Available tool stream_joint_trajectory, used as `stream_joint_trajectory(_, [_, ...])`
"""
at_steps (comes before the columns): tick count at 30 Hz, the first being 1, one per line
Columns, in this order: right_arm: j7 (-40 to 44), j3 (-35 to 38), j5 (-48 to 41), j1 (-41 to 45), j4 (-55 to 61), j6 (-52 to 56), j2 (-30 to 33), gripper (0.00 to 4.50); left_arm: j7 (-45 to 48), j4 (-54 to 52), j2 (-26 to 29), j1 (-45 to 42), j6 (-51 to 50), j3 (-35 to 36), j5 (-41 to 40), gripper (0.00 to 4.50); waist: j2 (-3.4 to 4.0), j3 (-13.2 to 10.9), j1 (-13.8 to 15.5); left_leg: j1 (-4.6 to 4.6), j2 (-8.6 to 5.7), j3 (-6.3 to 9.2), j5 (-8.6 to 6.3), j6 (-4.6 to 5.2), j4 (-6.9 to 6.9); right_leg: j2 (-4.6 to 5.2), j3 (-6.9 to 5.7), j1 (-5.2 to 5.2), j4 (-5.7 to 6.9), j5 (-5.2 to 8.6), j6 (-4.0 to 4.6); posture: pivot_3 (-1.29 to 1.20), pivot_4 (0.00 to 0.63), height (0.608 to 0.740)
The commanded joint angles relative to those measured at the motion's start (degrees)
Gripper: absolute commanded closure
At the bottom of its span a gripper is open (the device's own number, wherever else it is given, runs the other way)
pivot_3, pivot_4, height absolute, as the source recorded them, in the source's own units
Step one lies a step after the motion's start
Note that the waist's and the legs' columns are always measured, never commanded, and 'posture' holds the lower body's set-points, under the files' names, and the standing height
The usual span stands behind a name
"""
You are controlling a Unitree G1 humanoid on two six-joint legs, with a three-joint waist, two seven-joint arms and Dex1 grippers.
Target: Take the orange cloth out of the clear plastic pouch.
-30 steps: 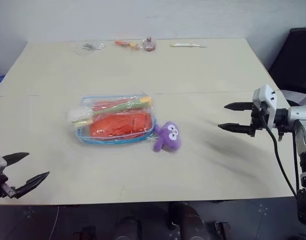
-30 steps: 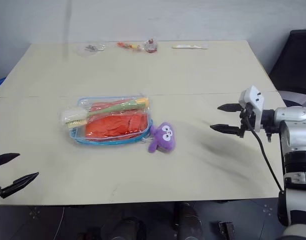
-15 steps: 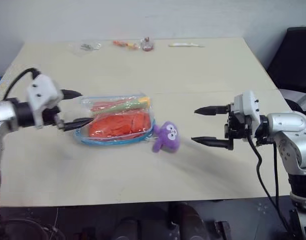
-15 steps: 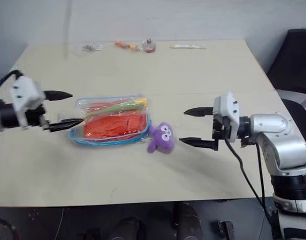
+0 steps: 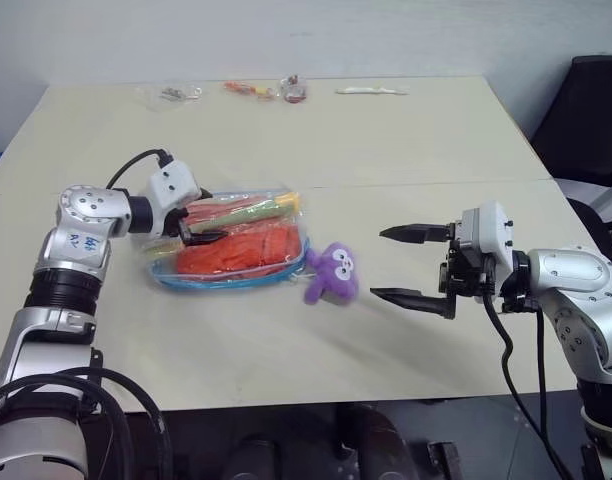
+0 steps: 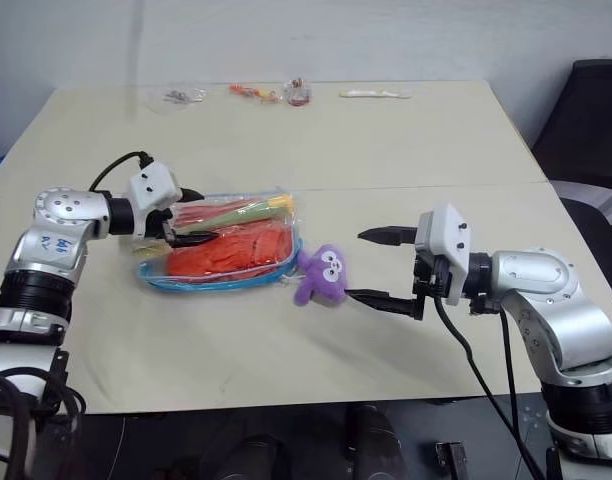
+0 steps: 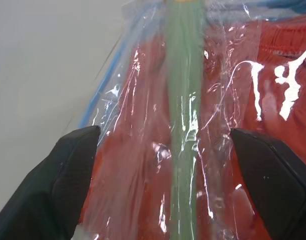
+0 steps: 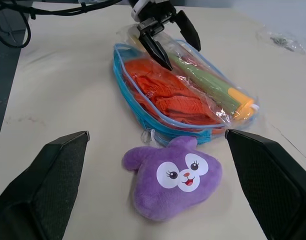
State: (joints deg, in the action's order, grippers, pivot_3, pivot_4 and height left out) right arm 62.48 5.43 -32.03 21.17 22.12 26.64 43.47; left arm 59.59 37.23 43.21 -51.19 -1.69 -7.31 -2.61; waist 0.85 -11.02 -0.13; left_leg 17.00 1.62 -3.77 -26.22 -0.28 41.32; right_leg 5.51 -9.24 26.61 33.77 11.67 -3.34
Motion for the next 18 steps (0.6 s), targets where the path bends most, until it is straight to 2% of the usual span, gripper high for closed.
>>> stream_joint_trajectory(1, [-0.77, 2.0, -0.22, -0.37, 1.44, -1.38, 0.99, 0.0, 1.38, 1.13, 0.29, -1.46, 2.0, 1.06, 0.23, 1.23, 0.0, 0.0, 0.0, 0.0, 0.0, 0.0, 0.0, 0.0, 0.0, 0.0, 0.0, 0.0, 0.0, 0.0, 0.0, 0.0, 0.15, 0.74])
stream_joint_trajectory(8, [-1.05, 0.55, 0.65, 0.09, 0.15, -3.24, 0.3, 0.0, 3.24, -2.98, 2.09, 0.5, -0.05, 3.87, -1.98, 3.51, -0.01, -0.01, 0.0, 0.0, 0.0, 0.0, 0.0, 0.01, 0.02, 0.01, 0.0, 0.0, 0.01, 0.0, 0.0, 0.0, 0.15, 0.74])
stream_joint_trajectory(11, [-0.07, -0.92, 1.14, 1.51, -1.7, -4.62, -0.35, 0.0, 0.8, -7.2, 3.33, 3.16, -3.18, 7.19, -3.12, 4.42, -0.01, 0.0, -0.14, -0.01, 0.01, 0.0, 0.0, 0.01, 0.02, 0.02, 0.01, 0.0, 0.02, 0.0, 0.0, 0.0, 0.15, 0.74])
stream_joint_trajectory(13, [0.28, -1.77, 1.28, 2.59, -2.75, -5.24, -0.73, 0.0, -1.23, -10.09, 4.3, 4.65, -5.72, 10.2, -4.41, 4.42, -0.02, -0.01, -0.15, -0.02, 0.02, 0.0, 0.0, 0.01, 0.01, 0.01, 0.02, 0.0, 0.02, 0.0, 0.0, 0.0, 0.15, 0.74])
stream_joint_trajectory(18, [1.46, -3.94, 0.62, 6.48, -5.1, -5.39, -2.7, 0.0, -9.43, -19.42, 9.53, 11.27, -16.37, 23.14, -8.21, 4.42, -0.06, -0.03, -0.59, -0.01, 0.06, 0.03, 0.0, 0.01, 0.05, 0.01, 0.0, 0.04, 0.03, 0.0, 0.0, 0.0, 0.15, 0.74])
